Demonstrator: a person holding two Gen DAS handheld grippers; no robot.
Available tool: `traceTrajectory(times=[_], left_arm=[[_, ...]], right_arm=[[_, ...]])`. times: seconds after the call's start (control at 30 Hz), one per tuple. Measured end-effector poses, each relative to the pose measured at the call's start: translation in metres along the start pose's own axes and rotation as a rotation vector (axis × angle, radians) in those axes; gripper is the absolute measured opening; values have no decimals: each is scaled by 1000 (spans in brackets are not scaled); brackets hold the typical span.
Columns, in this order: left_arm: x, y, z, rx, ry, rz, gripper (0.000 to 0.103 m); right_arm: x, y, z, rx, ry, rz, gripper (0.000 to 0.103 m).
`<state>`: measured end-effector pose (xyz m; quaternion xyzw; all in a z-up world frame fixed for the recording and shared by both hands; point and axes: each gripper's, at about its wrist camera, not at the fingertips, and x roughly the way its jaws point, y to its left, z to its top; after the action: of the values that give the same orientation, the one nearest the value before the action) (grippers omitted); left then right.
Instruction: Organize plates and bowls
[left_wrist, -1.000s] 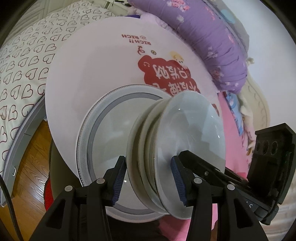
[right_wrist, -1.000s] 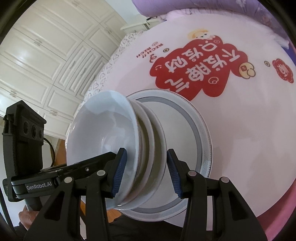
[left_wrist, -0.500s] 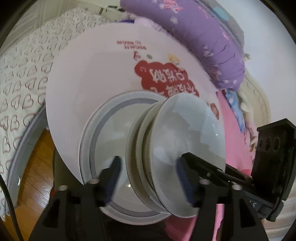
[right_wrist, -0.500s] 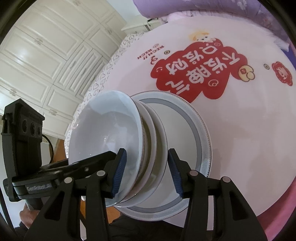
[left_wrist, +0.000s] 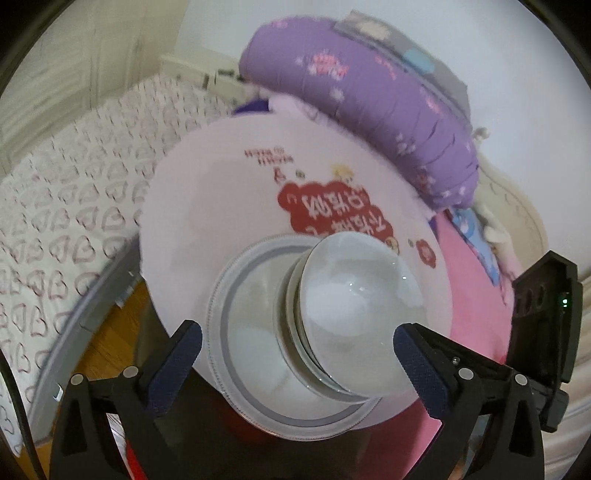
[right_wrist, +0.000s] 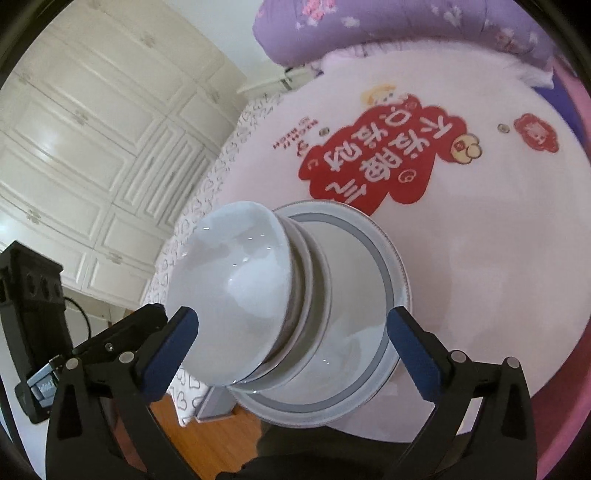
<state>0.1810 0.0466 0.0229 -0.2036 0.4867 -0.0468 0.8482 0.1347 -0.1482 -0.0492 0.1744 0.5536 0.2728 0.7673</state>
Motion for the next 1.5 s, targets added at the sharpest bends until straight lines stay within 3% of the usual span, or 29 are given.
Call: traceTrajectory(times=[0.33, 0.63, 0.8, 1.07, 1.27, 1.5], left_arm=[[-97, -53, -55, 233, -393, 239, 102], [-177, -90, -124, 295, -665, 300, 102], [-198, -89, -161, 289, -694, 233, 102], [-217, -66, -193, 285, -726, 220, 102], [-228, -66, -222, 263, -797, 199, 102], [-217, -61, -242, 269, -797, 194, 102]], right_arm=[[-76, 37, -20, -105, -251, -77, 103], [-150, 73, -68, -244, -521, -216, 103], [-169, 85, -98, -289, -617, -273, 103], [-191, 96, -129, -316, -744, -335, 103], [-194, 105, -139, -347, -773, -351, 103], [-196, 106, -145, -350, -786, -354, 103]])
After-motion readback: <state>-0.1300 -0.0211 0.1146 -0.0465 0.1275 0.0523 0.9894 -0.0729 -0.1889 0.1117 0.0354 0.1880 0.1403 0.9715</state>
